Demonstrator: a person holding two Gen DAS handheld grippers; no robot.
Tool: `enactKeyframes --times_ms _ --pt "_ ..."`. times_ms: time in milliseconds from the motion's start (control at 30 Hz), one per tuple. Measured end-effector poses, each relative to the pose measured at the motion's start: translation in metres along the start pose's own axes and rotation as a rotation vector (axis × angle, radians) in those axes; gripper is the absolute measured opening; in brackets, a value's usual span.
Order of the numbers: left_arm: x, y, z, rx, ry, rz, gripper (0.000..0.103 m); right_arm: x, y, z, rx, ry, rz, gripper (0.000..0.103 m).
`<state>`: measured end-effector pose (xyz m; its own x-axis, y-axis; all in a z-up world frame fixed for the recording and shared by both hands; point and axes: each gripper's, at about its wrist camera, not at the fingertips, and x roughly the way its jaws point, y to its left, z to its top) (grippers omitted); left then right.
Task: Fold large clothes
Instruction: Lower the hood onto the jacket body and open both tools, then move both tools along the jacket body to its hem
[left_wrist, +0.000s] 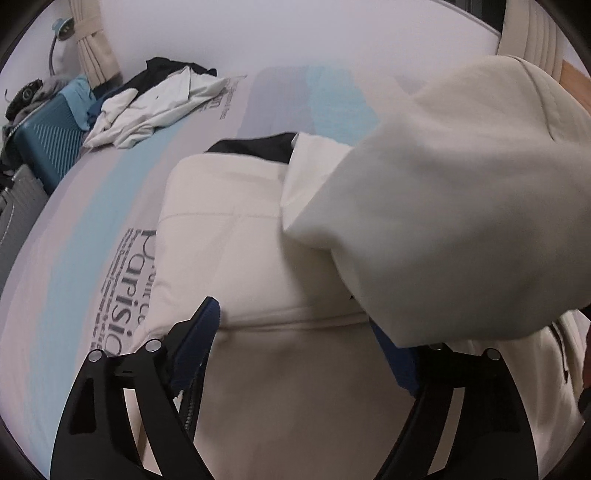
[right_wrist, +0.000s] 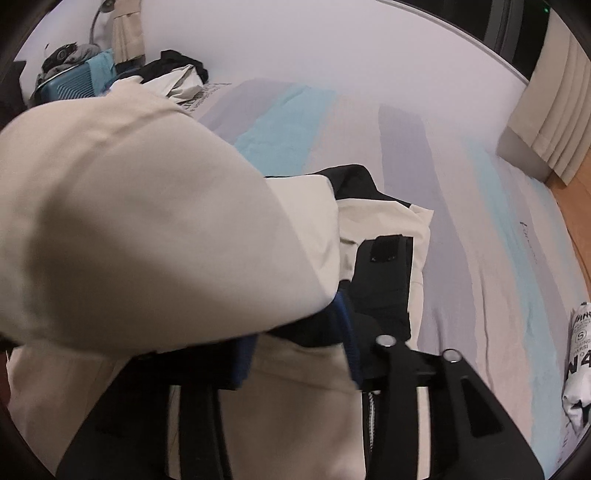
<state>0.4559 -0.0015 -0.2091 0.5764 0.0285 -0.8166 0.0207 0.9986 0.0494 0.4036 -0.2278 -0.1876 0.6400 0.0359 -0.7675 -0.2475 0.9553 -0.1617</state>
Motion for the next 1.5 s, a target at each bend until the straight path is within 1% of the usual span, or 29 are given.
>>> enactKeyframes --times_ms 100,167,267,367,400,467,533,600,767,900,1000,1067,1167,1300,1367,1433,1500 --pt "-0.003 -0.001 -0.007 -0.006 0.024 -0.009 0.086 -0.005 -0.004 -0.009 0.013 0.019 0.009 0.060" --pt "-0.005 0.001 -0.010 -0.014 0.031 -0.018 0.092 -0.008 -0.007 -0.016 0.022 0.037 0.015 0.062" --pt "-0.015 0.002 -0.020 -0.015 0.035 -0.024 0.097 -0.014 -0.013 -0.026 0.048 0.050 0.019 0.070" --pt "-0.025 0.000 -0.030 0.006 0.049 -0.021 0.097 -0.022 -0.017 -0.035 0.064 0.063 0.029 0.076" --pt "-0.025 0.003 -0.029 0.016 0.054 -0.017 0.097 -0.024 -0.017 -0.038 0.062 0.065 0.029 0.078" --pt "-0.031 0.002 -0.034 0.043 0.059 -0.020 0.097 -0.027 -0.017 -0.043 0.054 0.070 0.036 0.078" --pt "-0.038 -0.001 -0.040 0.065 0.066 -0.020 0.097 -0.031 -0.017 -0.047 0.053 0.081 0.040 0.082" --pt "-0.042 -0.001 -0.044 0.079 0.081 -0.033 0.097 -0.036 -0.016 -0.050 0.060 0.082 0.051 0.089" --pt "-0.053 -0.001 -0.059 0.077 0.123 -0.055 0.097 -0.049 -0.011 -0.059 0.058 0.097 0.068 0.093" --pt "-0.060 0.008 -0.067 0.032 0.153 -0.070 0.097 -0.060 -0.007 -0.068 0.065 0.114 0.080 0.095" --pt "-0.060 0.016 -0.075 -0.006 0.199 -0.097 0.097 -0.073 -0.005 -0.076 0.078 0.137 0.079 0.095" --pt "-0.062 0.019 -0.081 -0.016 0.214 -0.116 0.097 -0.082 -0.005 -0.082 0.092 0.152 0.072 0.095" --pt "-0.076 0.020 -0.086 0.003 0.181 -0.124 0.097 -0.098 -0.005 -0.094 0.122 0.174 0.065 0.095" --pt "-0.093 0.019 -0.094 0.018 0.182 -0.125 0.097 -0.110 -0.004 -0.110 0.135 0.190 0.061 0.095" --pt "-0.103 0.017 -0.098 0.034 0.175 -0.125 0.097 -0.114 -0.007 -0.115 0.149 0.187 0.074 0.095" --pt "-0.112 0.018 -0.103 0.028 0.173 -0.109 0.097 -0.117 -0.011 -0.121 0.155 0.185 0.105 0.095" --pt "-0.122 0.019 -0.113 0.011 0.174 -0.073 0.097 -0.117 -0.014 -0.129 0.136 0.191 0.137 0.095"
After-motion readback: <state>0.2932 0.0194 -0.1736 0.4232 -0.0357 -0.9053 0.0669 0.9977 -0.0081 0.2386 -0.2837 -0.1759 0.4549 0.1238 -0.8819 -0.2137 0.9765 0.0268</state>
